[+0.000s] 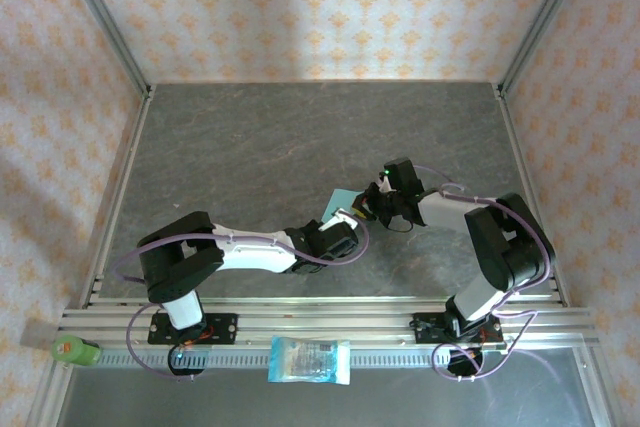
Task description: Fold a paper plane with a square sheet of paper (pick it up from the middle)
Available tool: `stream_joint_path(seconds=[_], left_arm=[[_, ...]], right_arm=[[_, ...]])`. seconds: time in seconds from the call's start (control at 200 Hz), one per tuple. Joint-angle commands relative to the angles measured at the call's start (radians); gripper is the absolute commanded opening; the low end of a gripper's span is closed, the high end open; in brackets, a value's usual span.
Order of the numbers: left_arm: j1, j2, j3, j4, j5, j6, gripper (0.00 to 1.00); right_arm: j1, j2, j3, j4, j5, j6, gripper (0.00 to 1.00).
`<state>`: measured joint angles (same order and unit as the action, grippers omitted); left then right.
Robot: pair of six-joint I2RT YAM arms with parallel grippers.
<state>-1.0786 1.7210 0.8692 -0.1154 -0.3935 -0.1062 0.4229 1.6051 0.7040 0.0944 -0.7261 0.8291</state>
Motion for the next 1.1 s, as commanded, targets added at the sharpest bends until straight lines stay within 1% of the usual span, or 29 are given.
stream_joint_path(seconds=[0.0, 0.11, 0.425, 0.571, 0.746, 0.876, 0.966, 1.096], left_arm=[[-0.006, -0.013, 0.021, 0.011, -0.030, -0.005, 0.18], [-0.006, -0.022, 0.018, 0.017, -0.024, -0.005, 0.20], [-0.006, -0.018, 0.016, 0.015, -0.027, -0.007, 0.20], [-0.006, -0.024, 0.013, 0.019, -0.021, -0.009, 0.24], [-0.007, -0.035, 0.008, 0.024, -0.023, -0.007, 0.24], [-0.006, -0.026, 0.010, 0.019, -0.018, -0.008, 0.17], [-0.007, -0.026, 0.008, 0.019, -0.015, -0.008, 0.16], [-0.007, -0.028, 0.007, 0.020, -0.011, -0.009, 0.08]], right_arm=[[0.004, -0.013, -0.011, 0.013, -0.003, -0.001, 0.00], [0.005, -0.013, -0.011, 0.013, -0.001, -0.001, 0.00], [0.005, -0.012, -0.012, 0.015, 0.000, -0.002, 0.00], [0.005, -0.010, -0.014, 0.014, 0.002, -0.002, 0.00], [0.003, -0.007, -0.015, 0.016, 0.000, -0.002, 0.00], [0.004, -0.008, -0.014, 0.016, 0.001, -0.002, 0.00], [0.002, -0.005, -0.011, 0.016, 0.000, -0.002, 0.00], [0.002, -0.007, -0.008, 0.012, -0.001, -0.002, 0.00]])
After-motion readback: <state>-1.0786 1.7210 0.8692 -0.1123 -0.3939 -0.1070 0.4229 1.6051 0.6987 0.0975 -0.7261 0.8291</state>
